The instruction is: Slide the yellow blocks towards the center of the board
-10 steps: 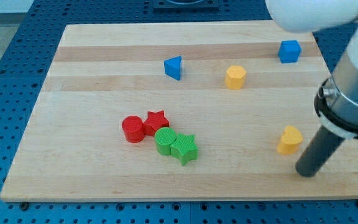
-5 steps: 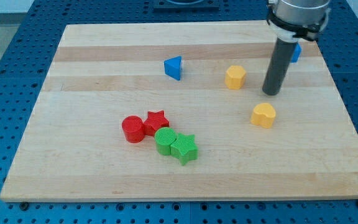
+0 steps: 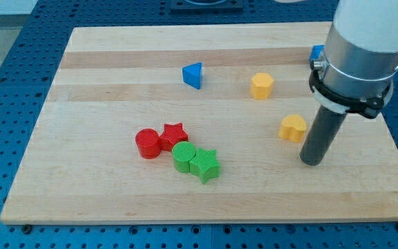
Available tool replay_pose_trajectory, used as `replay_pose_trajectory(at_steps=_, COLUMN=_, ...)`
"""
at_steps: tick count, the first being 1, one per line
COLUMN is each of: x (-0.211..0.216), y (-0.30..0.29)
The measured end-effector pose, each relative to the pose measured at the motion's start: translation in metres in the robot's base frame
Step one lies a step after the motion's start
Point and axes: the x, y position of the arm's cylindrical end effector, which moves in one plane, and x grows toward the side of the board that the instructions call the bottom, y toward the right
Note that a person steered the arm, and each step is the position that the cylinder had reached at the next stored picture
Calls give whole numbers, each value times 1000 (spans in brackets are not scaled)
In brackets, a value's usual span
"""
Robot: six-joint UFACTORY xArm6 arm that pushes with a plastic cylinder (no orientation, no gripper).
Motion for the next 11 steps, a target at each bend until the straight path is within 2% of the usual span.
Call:
replay_pose_trajectory(at_steps=1, x=-8, y=0)
replay_pose_trajectory(at_steps=3, x=-127, y=-12)
replay_pose_trajectory(at_steps=4, x=-144, y=-14)
replay_pose_trajectory(at_steps=5, x=-142, y=-13)
replay_pose_trajectory(at_steps=6, x=-113, y=19)
replay_pose_trajectory(at_steps=7, x=-65, y=28)
replay_pose_trajectory(at_steps=8, x=-59, y=0)
replay_pose_trajectory(at_steps=9, x=-61, y=-31)
replay_pose_trajectory(at_steps=11, x=-133, y=-36)
